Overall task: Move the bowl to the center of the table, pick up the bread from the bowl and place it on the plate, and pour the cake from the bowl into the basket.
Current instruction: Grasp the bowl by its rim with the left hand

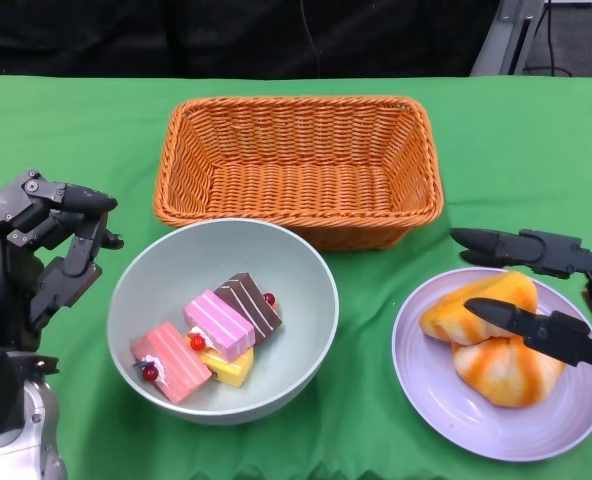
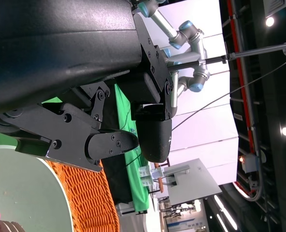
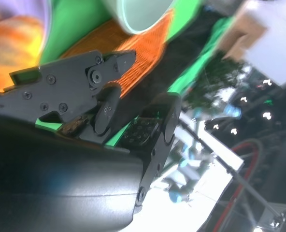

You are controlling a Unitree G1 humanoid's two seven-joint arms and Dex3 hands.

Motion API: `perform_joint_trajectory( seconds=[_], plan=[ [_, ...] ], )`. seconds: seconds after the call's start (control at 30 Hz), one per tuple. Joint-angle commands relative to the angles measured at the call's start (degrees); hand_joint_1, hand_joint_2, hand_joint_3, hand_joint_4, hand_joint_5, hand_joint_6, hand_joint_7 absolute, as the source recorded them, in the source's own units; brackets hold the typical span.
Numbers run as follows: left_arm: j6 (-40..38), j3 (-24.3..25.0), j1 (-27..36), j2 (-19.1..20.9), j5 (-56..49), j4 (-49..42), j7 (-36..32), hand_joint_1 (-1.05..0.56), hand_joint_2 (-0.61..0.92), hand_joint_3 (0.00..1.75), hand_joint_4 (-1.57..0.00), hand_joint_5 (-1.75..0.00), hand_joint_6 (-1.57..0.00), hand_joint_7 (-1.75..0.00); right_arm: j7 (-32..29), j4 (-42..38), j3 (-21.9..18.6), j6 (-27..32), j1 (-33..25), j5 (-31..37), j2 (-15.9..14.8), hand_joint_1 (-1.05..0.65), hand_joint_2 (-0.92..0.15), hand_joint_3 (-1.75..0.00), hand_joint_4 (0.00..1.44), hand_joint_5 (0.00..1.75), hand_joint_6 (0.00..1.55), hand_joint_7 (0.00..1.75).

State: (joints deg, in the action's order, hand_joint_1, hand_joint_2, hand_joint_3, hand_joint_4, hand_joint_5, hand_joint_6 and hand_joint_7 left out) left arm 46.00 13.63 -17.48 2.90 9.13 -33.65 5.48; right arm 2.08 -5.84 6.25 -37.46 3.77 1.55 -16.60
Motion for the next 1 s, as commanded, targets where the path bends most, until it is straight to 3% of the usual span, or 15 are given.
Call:
perform_joint_trajectory(
  seconds=[0.03,0.13,0.2,0.3,0.33,0.37,0.43,0.53,0.63,0.7,0.77,0.83,0.87,1.0],
  plan=[
    [0.9,0.1,-0.4,1.0,0.8,0.1,0.9,-0.10,0.84,0.55,-0.85,-1.43,-0.90,-0.97,5.2,0.3,0.6,0.7,1.3,-6.8,2.0,-0.07,-0.91,-0.07,0.72,0.88,0.88,0.20],
    [0.7,0.1,0.1,0.9,0.9,0.6,1.2,-0.11,0.84,0.54,-0.86,-1.42,-0.92,-0.96,8.8,0.9,0.7,2.6,1.7,-10.2,3.8,-0.06,-0.91,-0.08,0.65,1.08,0.83,0.34],
    [0.4,0.1,0.6,0.9,1.0,1.3,1.5,-0.11,0.84,0.54,-0.86,-1.42,-0.92,-0.95,9.9,1.0,0.4,3.3,1.9,-10.9,5.0,-0.11,-0.89,-0.10,0.65,1.22,0.72,0.69],
    [0.4,-0.1,1.1,1.1,1.8,1.6,2.8,-0.11,0.84,0.53,-0.85,-1.42,-0.92,-0.94,10.9,1.2,0.0,3.8,1.9,-11.0,6.8,-0.16,-0.86,-0.17,0.67,1.35,0.65,0.97],
    [0.2,-0.2,1.3,1.1,2.1,1.8,3.1,-0.11,0.84,0.53,-0.85,-1.42,-0.92,-0.94,10.9,1.1,-0.1,3.6,1.9,-10.6,7.2,-0.17,-0.81,-0.27,0.67,1.39,0.64,1.06],
    [0.2,-0.2,1.6,1.1,2.1,2.0,3.3,-0.11,0.83,0.53,-0.85,-1.42,-0.92,-0.94,11.0,1.0,-0.2,3.4,1.7,-10.1,7.7,-0.19,-0.69,-0.51,0.67,1.44,0.63,1.17],
    [0.3,-0.2,2.0,1.3,1.9,2.3,3.5,-0.12,0.83,0.52,-0.85,-1.42,-0.93,-0.93,11.0,1.1,-0.4,3.1,1.4,-9.3,8.5,-0.22,-0.55,-0.78,0.67,1.51,0.65,1.27],
    [0.3,-0.8,2.9,1.8,2.6,3.1,5.3,-0.11,0.84,0.52,-0.83,-1.41,-0.92,-0.93,11.2,1.8,-0.4,3.1,0.9,-9.4,9.8,-0.23,-0.48,-0.93,0.68,1.57,0.64,1.37],
    [3.2,-1.6,3.4,3.6,2.8,2.7,9.2,-0.11,0.89,0.45,-0.78,-1.39,-0.90,-0.87,11.5,2.4,-0.4,3.4,0.7,-10.3,11.0,-0.26,-0.46,-0.97,0.70,1.61,0.60,1.46],
    [5.5,-1.8,3.5,4.7,2.3,2.2,10.8,-0.13,0.91,0.37,-0.77,-1.28,-0.91,-0.68,11.3,2.9,-0.5,3.8,0.5,-10.1,11.8,-0.27,-0.43,-1.03,0.72,1.64,0.60,1.49],
    [6.4,-2.4,3.9,5.9,3.1,2.8,13.3,-0.26,0.92,0.20,-0.82,-0.93,-0.97,-0.33,11.3,3.1,-0.7,3.7,0.4,-10.2,12.4,-0.29,-0.38,-1.15,0.72,1.66,0.59,1.51],
    [8.1,-3.6,5.2,8.4,3.2,4.1,16.9,-0.36,0.92,0.13,-0.80,-0.65,-0.93,-0.12,11.6,3.1,-1.0,3.7,0.4,-10.6,12.7,-0.28,-0.36,-1.17,0.71,1.67,0.59,1.51],
    [8.7,-4.1,5.7,9.4,3.2,4.6,18.2,-0.40,0.92,0.12,-0.81,-0.43,-0.87,-0.05,11.7,3.1,-1.1,3.8,0.4,-10.7,12.9,-0.28,-0.36,-1.19,0.71,1.67,0.59,1.51],
    [7.9,-6.2,9.6,15.0,5.9,10.5,25.3,-0.48,0.92,0.11,-0.68,-0.17,-0.72,0.00,12.0,3.6,-1.5,5.2,0.2,-11.1,13.0,-0.28,-0.35,-1.19,0.69,1.68,0.58,1.50]
  ],
)
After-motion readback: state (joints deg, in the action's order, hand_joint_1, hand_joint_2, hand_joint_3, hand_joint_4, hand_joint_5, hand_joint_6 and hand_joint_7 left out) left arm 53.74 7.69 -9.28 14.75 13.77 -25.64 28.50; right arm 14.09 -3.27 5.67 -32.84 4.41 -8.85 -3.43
